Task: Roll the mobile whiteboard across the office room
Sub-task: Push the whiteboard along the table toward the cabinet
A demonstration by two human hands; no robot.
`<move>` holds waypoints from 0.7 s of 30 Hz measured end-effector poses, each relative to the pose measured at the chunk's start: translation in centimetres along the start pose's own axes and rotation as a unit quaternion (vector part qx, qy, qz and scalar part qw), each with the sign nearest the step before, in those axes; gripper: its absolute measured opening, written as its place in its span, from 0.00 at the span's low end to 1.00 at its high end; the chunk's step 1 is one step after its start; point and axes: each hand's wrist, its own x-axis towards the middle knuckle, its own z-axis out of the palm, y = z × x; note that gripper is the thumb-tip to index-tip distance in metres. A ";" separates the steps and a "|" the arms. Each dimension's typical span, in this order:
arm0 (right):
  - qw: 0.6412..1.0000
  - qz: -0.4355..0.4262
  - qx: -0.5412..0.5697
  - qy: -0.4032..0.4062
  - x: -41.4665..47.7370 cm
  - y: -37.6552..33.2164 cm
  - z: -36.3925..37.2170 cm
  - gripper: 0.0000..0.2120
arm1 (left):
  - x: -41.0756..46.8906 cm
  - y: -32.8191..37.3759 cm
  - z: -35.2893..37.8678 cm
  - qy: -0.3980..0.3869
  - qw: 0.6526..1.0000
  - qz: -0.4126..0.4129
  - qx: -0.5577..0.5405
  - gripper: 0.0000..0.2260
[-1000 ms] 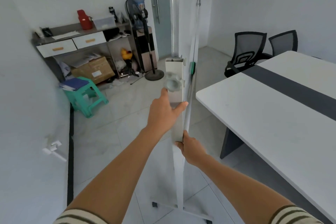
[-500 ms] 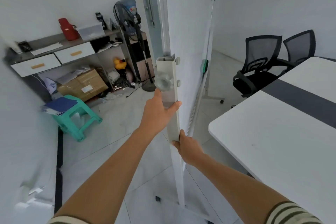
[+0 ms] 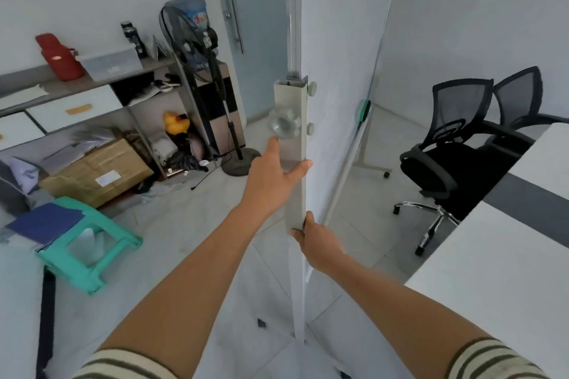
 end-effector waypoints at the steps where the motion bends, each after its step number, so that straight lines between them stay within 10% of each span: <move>1: 1.000 0.008 -0.003 -0.002 1.9 -0.5 -0.3 0.12 | 2.0 -0.7 -0.2 -0.007 1.000 0.000 -0.001 0.22; 21: 1.000 0.012 0.001 -0.006 42.6 -3.7 -7.0 0.13 | 41.1 -10.6 1.6 -0.019 0.999 -0.031 -0.013 0.12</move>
